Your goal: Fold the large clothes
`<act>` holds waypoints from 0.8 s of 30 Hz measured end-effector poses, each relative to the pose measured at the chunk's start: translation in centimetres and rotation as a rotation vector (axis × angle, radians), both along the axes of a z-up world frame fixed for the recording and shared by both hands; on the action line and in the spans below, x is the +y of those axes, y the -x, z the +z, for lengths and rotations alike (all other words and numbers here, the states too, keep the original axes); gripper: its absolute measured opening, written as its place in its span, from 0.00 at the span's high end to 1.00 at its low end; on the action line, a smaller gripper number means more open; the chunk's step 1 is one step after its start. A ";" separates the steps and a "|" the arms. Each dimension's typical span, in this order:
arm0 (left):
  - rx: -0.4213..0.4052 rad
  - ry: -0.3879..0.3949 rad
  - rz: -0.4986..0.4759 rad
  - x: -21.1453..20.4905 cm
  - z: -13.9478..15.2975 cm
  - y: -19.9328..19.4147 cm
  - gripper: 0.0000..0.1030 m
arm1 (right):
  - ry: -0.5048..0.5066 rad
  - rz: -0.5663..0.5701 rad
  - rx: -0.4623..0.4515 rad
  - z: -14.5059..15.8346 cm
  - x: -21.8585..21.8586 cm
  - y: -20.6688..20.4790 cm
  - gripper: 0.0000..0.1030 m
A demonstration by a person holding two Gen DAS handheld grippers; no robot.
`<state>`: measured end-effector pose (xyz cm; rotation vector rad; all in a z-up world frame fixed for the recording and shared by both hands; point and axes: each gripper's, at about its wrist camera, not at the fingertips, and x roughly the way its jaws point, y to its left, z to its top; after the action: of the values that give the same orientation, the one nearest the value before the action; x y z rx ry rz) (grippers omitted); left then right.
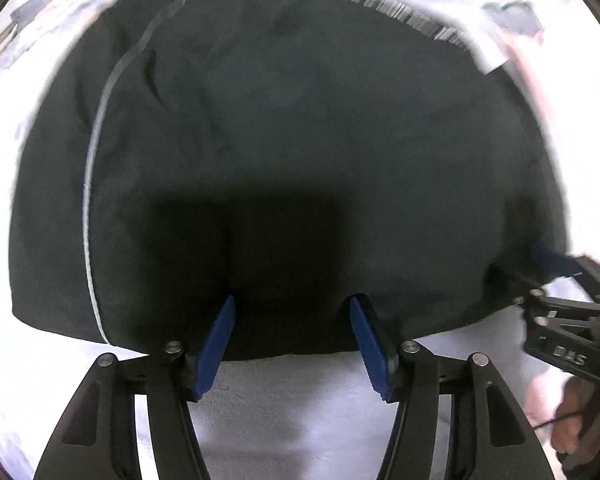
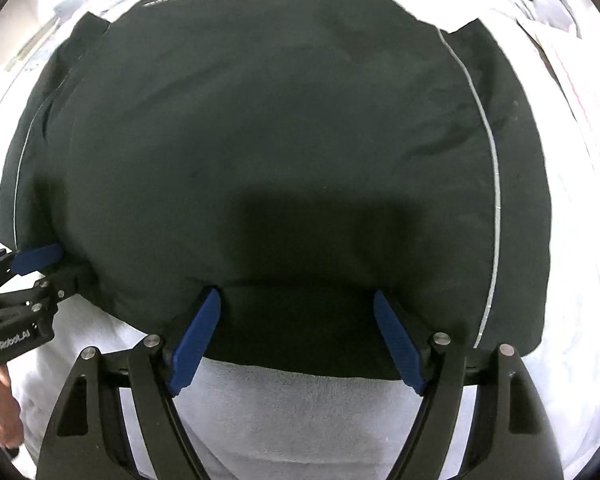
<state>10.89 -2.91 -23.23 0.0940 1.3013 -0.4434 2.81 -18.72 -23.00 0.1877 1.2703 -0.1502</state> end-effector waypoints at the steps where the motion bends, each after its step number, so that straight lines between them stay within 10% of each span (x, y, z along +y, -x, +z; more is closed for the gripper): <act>1: -0.023 0.024 -0.006 0.3 1.0 0.2 0.41 | -0.023 -0.005 -0.013 0.6 -0.4 0.4 0.22; 15: -0.184 0.071 0.168 9.5 9.4 -3.9 0.41 | 0.051 -0.137 -0.054 6.1 -8.0 6.5 0.22; 21: -0.040 0.276 0.268 14.8 8.3 -7.9 0.41 | 0.093 -0.203 -0.076 7.4 -12.1 4.7 0.22; 24: -0.041 0.234 0.296 15.9 7.7 -10.5 0.41 | 0.091 -0.238 -0.071 7.7 -14.5 4.0 0.22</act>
<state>21.40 13.04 -15.57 -0.2805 1.1914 -0.3346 -1.17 -33.21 -15.34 0.2640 1.1656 -0.4018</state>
